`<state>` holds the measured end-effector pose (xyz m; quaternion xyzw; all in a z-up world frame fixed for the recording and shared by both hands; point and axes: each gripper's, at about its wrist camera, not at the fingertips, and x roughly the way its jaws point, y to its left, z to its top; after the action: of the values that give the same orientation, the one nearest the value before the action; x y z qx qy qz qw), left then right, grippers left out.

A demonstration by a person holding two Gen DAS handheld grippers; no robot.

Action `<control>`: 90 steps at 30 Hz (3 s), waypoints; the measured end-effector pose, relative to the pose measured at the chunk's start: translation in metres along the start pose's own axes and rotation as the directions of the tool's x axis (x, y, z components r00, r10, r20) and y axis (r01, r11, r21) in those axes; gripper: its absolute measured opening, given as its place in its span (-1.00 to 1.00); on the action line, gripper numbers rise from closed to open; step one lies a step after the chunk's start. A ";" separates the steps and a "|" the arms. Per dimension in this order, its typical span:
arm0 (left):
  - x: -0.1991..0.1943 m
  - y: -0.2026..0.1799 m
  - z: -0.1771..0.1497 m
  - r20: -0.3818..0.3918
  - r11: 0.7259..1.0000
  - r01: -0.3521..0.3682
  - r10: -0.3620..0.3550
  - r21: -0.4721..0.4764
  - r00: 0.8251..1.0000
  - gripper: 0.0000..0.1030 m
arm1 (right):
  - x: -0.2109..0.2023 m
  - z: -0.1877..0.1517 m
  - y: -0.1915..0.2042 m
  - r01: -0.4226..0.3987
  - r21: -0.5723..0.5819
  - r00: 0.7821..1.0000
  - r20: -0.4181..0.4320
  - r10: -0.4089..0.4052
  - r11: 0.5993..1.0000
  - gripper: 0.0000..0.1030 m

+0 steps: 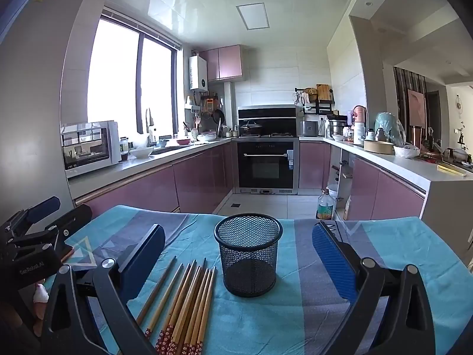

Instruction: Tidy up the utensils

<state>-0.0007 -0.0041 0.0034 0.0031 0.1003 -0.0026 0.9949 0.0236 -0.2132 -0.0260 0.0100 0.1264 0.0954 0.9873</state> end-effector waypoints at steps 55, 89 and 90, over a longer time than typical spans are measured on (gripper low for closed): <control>-0.004 -0.002 0.002 0.029 1.000 0.015 -0.015 -0.016 0.999 0.89 | -0.001 0.005 -0.003 -0.009 0.010 1.000 0.019 0.008 1.000 0.87; -0.004 -0.002 0.003 0.028 1.000 0.016 -0.015 -0.016 0.999 0.89 | -0.001 0.005 -0.003 -0.009 0.012 1.000 0.022 0.009 1.000 0.87; -0.004 -0.002 0.003 0.026 1.000 0.017 -0.016 -0.017 1.000 0.89 | -0.001 0.005 -0.003 -0.009 0.013 1.000 0.021 0.009 1.000 0.87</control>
<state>-0.0037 -0.0061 0.0066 -0.0061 0.0873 -0.0100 0.9961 0.0247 -0.2168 -0.0209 0.0180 0.1166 0.0989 0.9881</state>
